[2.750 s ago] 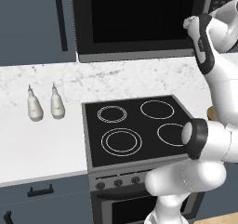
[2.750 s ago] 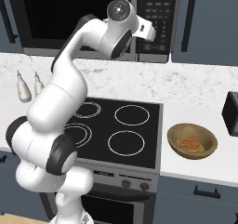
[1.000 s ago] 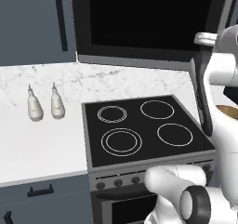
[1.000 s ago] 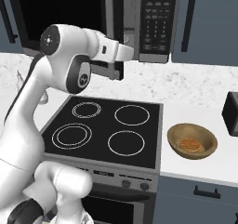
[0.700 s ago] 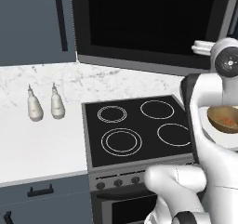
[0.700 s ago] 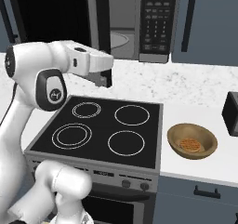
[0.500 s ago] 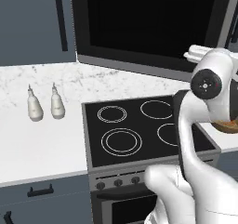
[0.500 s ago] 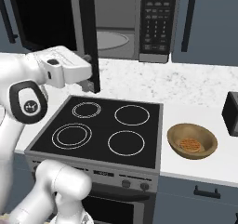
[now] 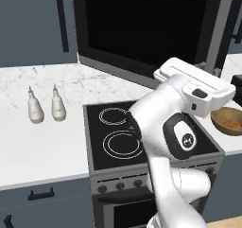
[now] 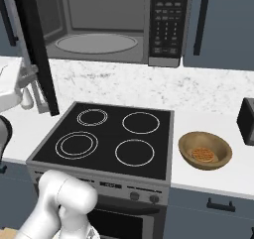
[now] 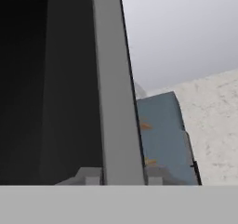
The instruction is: Open the microwave, place the bowl with waffle inside the microwave, then close the microwave door and turn it on.
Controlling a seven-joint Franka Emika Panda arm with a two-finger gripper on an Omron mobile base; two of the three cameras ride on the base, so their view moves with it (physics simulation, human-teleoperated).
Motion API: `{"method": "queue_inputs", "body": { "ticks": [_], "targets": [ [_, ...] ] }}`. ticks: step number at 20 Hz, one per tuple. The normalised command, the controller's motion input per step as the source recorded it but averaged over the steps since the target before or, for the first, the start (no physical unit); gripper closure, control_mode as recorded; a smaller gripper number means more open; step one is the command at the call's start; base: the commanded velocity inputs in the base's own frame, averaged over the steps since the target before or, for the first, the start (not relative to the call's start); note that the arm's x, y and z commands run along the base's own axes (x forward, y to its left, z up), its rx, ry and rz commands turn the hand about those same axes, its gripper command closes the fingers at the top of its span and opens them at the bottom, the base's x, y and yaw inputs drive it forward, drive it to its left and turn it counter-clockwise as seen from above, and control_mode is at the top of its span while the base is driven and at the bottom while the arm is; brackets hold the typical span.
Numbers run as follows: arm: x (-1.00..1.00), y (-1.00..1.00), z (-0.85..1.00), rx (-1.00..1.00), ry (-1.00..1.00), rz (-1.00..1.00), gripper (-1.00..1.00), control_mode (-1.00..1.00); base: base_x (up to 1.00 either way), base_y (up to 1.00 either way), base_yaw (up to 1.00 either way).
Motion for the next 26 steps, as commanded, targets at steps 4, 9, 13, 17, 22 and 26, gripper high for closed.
{"method": "queue_inputs", "body": {
  "ticks": [4, 9, 13, 17, 22, 26],
  "targets": [
    [-0.52, 0.95, -0.29, -0.24, 0.01, -0.2, -1.0, -1.0, 0.0, 0.0, 0.0],
    [0.25, 0.42, -0.4, -0.01, 0.0, -0.03, -1.0, -1.0, 0.0, 0.0, 0.0],
    [0.2, 0.27, -0.37, 0.04, 0.07, 0.04, -1.0, -1.0, 0.0, 0.0, 0.0],
    [0.0, 0.33, -0.02, 0.06, 0.02, 0.01, -1.0, -1.0, 0.0, 0.0, 0.0],
    [0.0, 0.18, 0.11, 0.0, 0.07, 0.07, -1.0, -1.0, 0.0, 0.0, 0.0],
    [0.03, 0.09, 0.07, 0.0, 0.31, 0.24, -1.0, -1.0, 0.0, 0.0, 0.0]
  ]
}}
